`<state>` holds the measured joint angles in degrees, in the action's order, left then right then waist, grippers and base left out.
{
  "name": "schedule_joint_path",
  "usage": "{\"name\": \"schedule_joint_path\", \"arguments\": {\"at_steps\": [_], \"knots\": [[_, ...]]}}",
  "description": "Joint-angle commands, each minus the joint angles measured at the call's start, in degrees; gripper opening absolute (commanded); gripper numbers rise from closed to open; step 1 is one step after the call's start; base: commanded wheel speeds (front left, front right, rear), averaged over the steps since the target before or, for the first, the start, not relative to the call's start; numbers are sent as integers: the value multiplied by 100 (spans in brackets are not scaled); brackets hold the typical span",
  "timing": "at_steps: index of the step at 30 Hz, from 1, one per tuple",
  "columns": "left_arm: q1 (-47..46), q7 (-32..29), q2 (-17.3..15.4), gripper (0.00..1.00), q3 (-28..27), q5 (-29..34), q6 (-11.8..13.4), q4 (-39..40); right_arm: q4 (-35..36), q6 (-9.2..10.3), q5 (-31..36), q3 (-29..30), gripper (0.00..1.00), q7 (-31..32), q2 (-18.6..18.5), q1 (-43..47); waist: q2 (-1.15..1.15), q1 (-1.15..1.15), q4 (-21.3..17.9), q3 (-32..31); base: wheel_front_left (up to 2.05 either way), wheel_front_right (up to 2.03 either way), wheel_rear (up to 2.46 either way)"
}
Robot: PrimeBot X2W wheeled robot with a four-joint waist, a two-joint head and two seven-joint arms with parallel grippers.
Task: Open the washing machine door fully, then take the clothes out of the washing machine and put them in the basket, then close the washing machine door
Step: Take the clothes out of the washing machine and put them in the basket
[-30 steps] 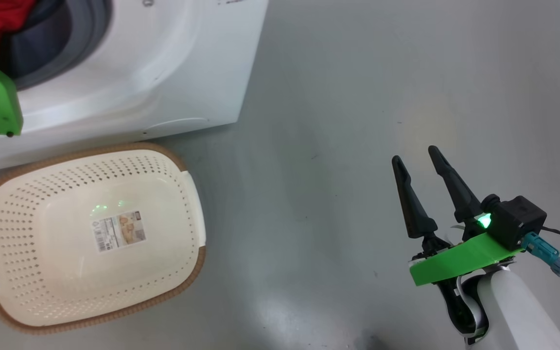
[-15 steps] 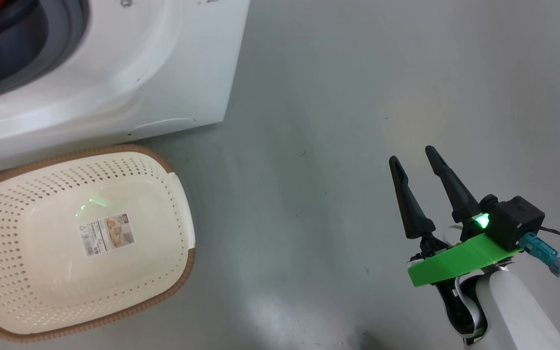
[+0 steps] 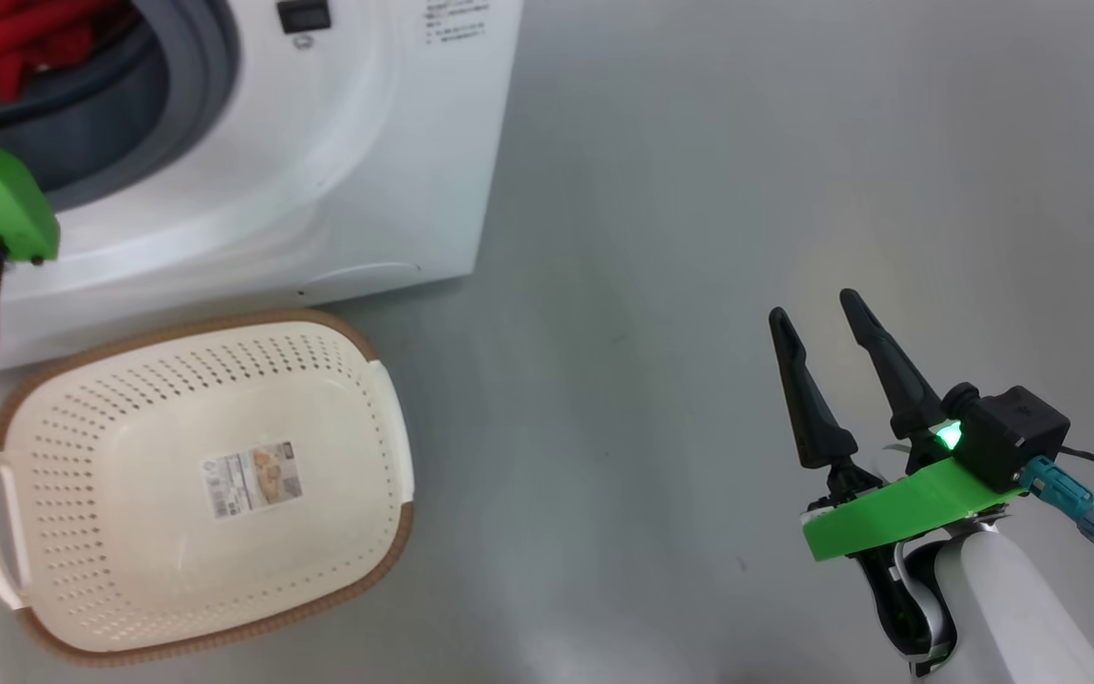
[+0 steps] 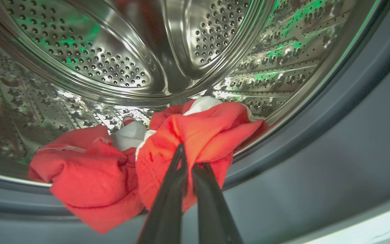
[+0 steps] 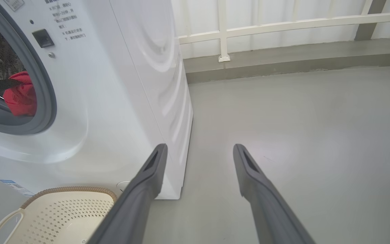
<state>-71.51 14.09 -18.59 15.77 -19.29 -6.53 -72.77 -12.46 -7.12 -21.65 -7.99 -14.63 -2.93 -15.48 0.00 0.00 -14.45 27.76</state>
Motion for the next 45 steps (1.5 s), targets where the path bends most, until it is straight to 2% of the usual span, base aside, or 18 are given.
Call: {"name": "schedule_joint_path", "arguments": {"at_steps": [1,6,11,19,29,36,45], "knots": [[149,76,-222,0,-157,-79,-10,201,102,-36,26,-65,100,-37,5,130,0,0,138,-192,0,0,0],[688,88,-192,0,-569,-229,77,1210,101,-36,40,-23,100,-37,-29,240,0,0,271,-393,0,0,0],[1473,90,-10,0,-1146,-207,79,2333,120,-36,42,23,100,-37,-98,363,0,0,392,-562,0,0,0],[2189,90,236,0,-1811,73,42,3407,172,-36,52,97,100,-37,-141,483,0,0,521,-652,0,0,0],[3079,90,715,0,-2608,461,-59,4916,166,-36,57,230,100,-37,-192,603,0,0,731,-848,0,0,0],[3636,90,1050,0,-2860,550,-91,5970,183,-36,61,314,100,-37,-233,685,0,0,910,-967,0,0,0],[4328,91,1192,0,-2898,407,-94,7475,233,-36,65,374,100,-37,-265,721,0,0,1019,-967,0,0,0]]}}
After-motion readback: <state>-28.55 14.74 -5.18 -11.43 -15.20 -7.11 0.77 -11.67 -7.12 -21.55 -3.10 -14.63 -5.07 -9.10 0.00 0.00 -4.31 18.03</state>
